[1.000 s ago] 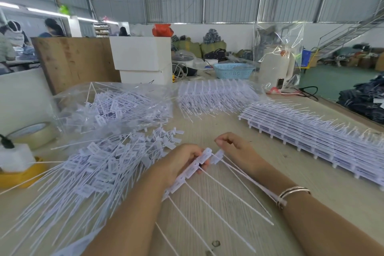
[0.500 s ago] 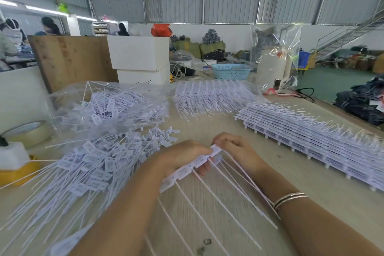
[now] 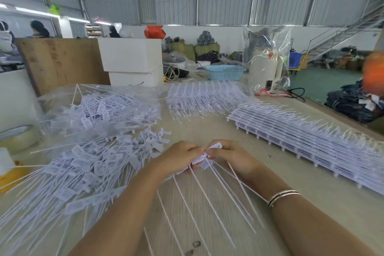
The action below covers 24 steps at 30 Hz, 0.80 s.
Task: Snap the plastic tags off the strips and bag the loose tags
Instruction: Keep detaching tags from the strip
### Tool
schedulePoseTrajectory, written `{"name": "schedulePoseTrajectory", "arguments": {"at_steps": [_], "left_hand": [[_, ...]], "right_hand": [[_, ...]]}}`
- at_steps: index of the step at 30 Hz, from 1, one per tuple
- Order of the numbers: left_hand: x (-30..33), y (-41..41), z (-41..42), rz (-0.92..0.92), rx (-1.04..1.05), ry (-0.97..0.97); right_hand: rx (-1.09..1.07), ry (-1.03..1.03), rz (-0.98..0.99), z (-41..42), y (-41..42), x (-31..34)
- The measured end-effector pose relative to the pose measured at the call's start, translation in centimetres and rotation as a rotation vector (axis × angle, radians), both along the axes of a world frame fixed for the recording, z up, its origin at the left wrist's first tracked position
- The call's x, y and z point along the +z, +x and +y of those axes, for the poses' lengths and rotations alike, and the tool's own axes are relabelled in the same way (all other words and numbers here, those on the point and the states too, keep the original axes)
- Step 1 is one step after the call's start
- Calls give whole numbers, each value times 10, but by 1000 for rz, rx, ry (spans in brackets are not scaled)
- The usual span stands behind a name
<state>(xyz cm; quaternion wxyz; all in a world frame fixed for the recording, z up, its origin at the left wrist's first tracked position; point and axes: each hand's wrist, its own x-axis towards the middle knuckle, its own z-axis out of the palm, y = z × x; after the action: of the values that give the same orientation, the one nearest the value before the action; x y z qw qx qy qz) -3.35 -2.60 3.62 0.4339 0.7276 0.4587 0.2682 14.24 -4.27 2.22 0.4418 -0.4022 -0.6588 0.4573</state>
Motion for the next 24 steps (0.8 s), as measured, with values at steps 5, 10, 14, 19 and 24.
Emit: {"name": "schedulePoseTrajectory", "arguments": {"at_steps": [5,10,14,19,24], "left_hand": [[-9,1,6,-210,151,-7],[-8,-8,13,-394,267,-18],[-7,-6,13,-275,215,47],[-11,-6,7,-46,171,205],[-10,-3,2,-35,147,285]], "right_hand": [[-131,126,75,5,-12,-1],[-268,169,259,3,5,3],[-223,101,-178,6,-4,0],[-376,149,-383,11,-10,-4],[-201,107,-335,4,-15,-1]]}}
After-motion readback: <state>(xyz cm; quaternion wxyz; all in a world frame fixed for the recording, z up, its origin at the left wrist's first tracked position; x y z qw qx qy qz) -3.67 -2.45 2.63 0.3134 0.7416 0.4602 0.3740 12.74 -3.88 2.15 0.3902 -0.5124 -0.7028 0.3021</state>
